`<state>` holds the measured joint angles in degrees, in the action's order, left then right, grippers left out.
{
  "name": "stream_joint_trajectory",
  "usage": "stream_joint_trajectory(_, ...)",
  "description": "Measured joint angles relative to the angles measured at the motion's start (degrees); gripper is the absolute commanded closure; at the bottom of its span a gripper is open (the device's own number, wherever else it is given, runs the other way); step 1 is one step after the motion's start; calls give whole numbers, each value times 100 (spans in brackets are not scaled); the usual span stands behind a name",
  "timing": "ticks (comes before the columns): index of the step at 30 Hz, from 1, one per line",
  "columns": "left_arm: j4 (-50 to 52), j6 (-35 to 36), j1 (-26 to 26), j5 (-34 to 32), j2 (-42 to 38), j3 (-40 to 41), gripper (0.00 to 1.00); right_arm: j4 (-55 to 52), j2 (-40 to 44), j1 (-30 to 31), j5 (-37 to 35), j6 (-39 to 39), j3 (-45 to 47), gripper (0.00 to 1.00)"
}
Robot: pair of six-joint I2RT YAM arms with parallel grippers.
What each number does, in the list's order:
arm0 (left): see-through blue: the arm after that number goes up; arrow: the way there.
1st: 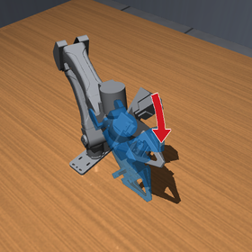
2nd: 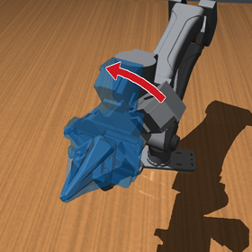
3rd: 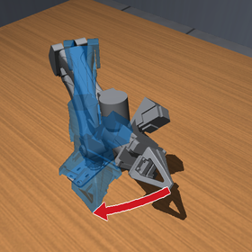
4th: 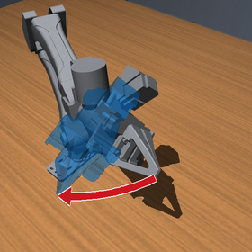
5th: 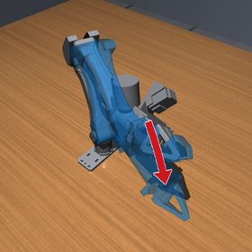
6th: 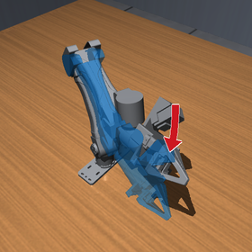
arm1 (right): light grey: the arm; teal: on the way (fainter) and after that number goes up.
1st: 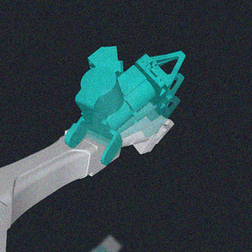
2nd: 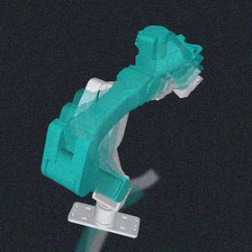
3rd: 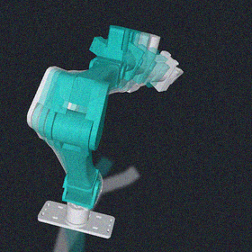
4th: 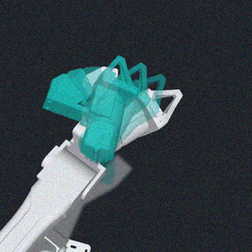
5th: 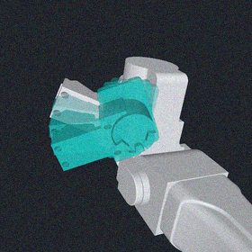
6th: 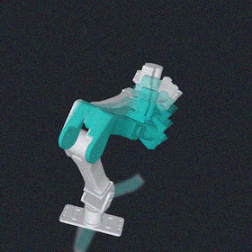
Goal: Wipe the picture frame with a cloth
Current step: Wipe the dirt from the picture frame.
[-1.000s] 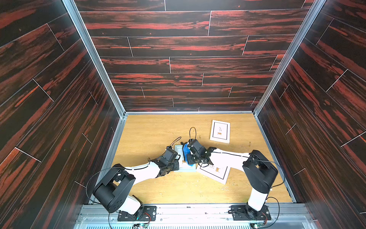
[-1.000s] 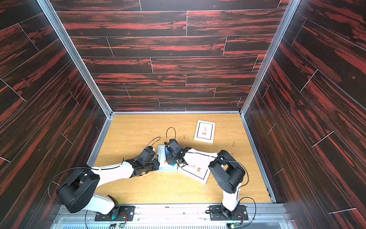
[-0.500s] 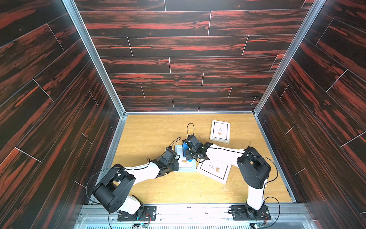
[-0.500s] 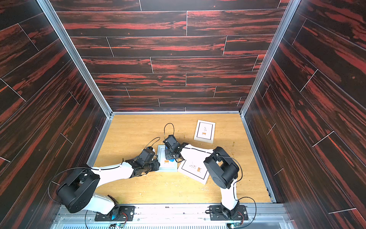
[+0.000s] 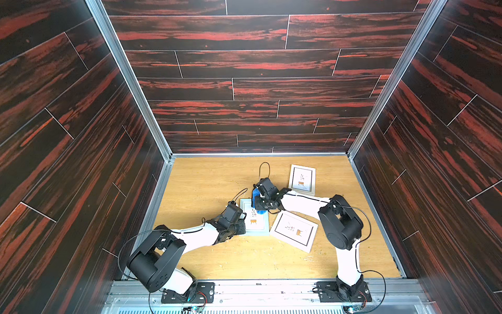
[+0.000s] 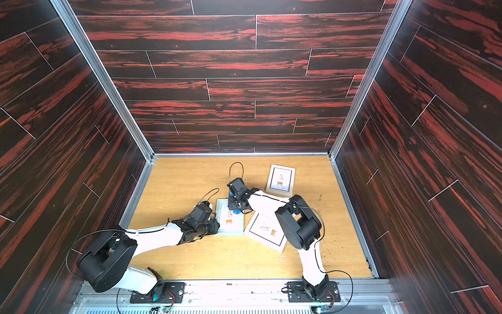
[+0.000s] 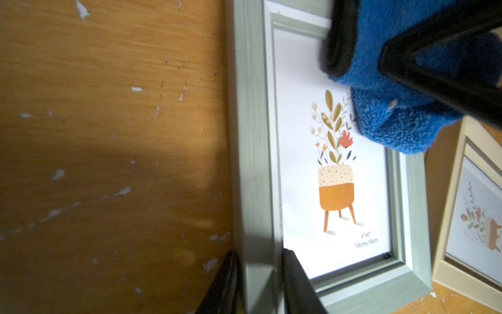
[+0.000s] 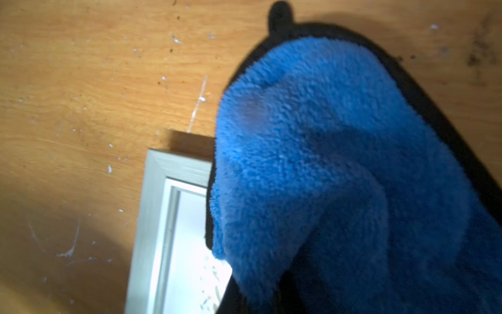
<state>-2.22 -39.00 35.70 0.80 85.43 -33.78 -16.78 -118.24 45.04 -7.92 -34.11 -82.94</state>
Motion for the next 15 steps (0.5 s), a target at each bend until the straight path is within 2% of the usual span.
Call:
stream_joint_trajectory(2,-2,-2,0,-15,-4,4,78,-59,-400,188,70,-33,-586,100)
stream_joint_trajectory(5,-20,-11,0,-28,-9,17,78,-85,-664,380,61,-83,-894,100)
stream_joint_trajectory(15,-39,-46,0,-57,-11,26,78,-81,-125,-87,-114,-166,-83,100)
